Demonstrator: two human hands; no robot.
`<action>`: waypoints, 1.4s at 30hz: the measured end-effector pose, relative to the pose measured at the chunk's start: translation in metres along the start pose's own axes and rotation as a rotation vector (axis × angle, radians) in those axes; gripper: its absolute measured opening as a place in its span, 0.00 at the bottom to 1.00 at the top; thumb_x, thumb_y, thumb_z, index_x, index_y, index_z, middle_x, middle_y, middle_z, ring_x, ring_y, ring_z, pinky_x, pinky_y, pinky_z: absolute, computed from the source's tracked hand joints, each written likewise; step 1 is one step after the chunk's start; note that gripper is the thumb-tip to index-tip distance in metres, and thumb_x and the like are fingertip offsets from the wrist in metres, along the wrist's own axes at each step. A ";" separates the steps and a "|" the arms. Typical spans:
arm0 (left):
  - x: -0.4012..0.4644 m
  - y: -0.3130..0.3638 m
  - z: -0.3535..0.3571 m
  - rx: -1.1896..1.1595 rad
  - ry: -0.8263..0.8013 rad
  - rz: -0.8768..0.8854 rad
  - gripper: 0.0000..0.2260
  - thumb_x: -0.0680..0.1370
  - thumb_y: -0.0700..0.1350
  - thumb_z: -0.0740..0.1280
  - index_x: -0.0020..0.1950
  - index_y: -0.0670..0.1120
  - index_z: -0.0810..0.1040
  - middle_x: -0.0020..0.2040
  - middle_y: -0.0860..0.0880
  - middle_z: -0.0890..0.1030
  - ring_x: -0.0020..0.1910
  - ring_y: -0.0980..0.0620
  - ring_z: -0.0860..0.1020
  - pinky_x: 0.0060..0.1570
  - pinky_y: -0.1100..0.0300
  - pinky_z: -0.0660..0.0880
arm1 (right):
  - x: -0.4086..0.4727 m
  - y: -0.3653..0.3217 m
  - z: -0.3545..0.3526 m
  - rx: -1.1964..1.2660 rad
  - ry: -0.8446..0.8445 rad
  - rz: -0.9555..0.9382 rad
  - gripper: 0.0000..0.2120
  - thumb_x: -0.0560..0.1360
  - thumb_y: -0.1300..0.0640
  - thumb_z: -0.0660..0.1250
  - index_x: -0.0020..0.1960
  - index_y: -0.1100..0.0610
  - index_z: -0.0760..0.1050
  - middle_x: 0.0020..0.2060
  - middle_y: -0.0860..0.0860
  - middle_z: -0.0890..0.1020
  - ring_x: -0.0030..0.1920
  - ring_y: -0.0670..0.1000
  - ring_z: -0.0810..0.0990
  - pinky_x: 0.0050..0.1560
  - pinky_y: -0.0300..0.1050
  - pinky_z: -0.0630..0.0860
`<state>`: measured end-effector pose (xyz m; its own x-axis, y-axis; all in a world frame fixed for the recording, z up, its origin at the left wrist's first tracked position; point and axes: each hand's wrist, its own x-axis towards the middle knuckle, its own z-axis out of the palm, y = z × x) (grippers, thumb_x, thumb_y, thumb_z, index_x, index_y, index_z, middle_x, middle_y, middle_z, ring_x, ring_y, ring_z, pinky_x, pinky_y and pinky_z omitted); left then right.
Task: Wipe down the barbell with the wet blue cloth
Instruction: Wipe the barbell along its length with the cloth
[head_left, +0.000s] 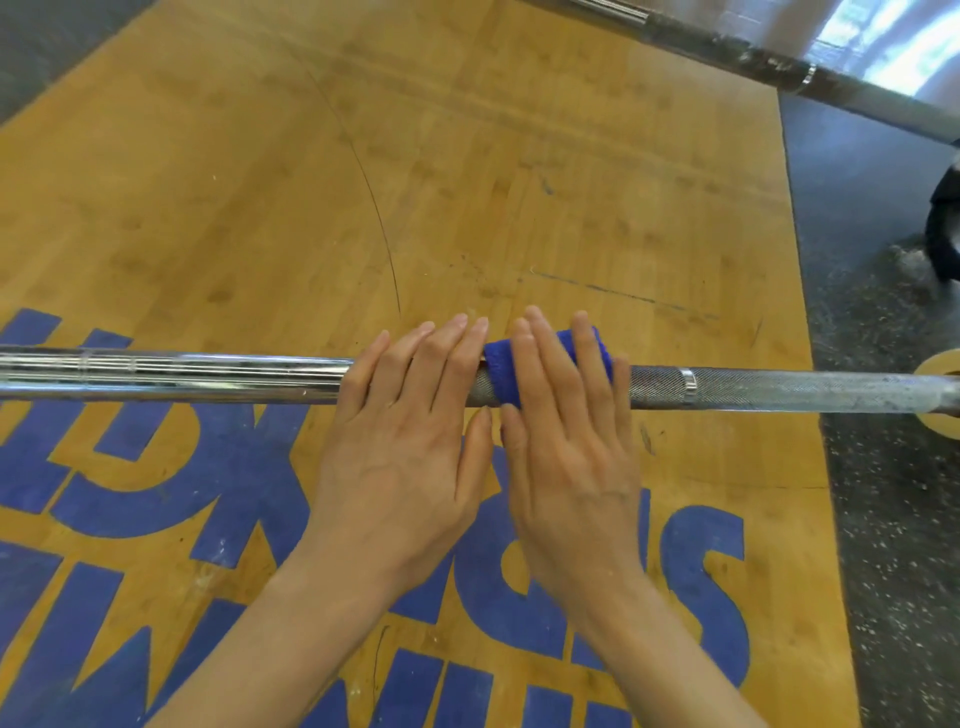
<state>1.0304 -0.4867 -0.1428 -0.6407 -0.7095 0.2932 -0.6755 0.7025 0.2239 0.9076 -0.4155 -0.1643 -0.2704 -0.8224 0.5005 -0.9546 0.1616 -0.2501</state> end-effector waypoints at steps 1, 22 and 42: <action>0.002 -0.001 -0.001 0.000 -0.015 0.004 0.25 0.81 0.49 0.55 0.77 0.42 0.69 0.73 0.47 0.73 0.71 0.44 0.71 0.76 0.49 0.56 | -0.001 0.010 -0.003 -0.032 0.007 -0.002 0.22 0.87 0.55 0.49 0.78 0.60 0.62 0.77 0.53 0.66 0.80 0.57 0.58 0.80 0.58 0.52; 0.028 -0.007 0.000 -0.065 -0.022 -0.023 0.24 0.82 0.49 0.51 0.75 0.42 0.71 0.67 0.48 0.78 0.66 0.47 0.73 0.73 0.50 0.57 | 0.024 0.022 -0.005 0.057 0.030 0.151 0.21 0.86 0.54 0.50 0.75 0.60 0.70 0.73 0.52 0.73 0.78 0.57 0.62 0.79 0.57 0.54; -0.027 0.013 -0.011 -0.049 -0.060 -0.028 0.27 0.81 0.46 0.54 0.79 0.37 0.63 0.75 0.44 0.71 0.72 0.45 0.68 0.78 0.51 0.50 | 0.007 -0.009 -0.033 -0.011 -0.176 0.073 0.18 0.85 0.52 0.52 0.64 0.56 0.78 0.57 0.49 0.81 0.64 0.54 0.76 0.77 0.57 0.59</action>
<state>1.0432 -0.4576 -0.1372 -0.6438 -0.7297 0.2305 -0.6754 0.6834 0.2770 0.9097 -0.4050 -0.1315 -0.3133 -0.8912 0.3281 -0.9350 0.2290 -0.2710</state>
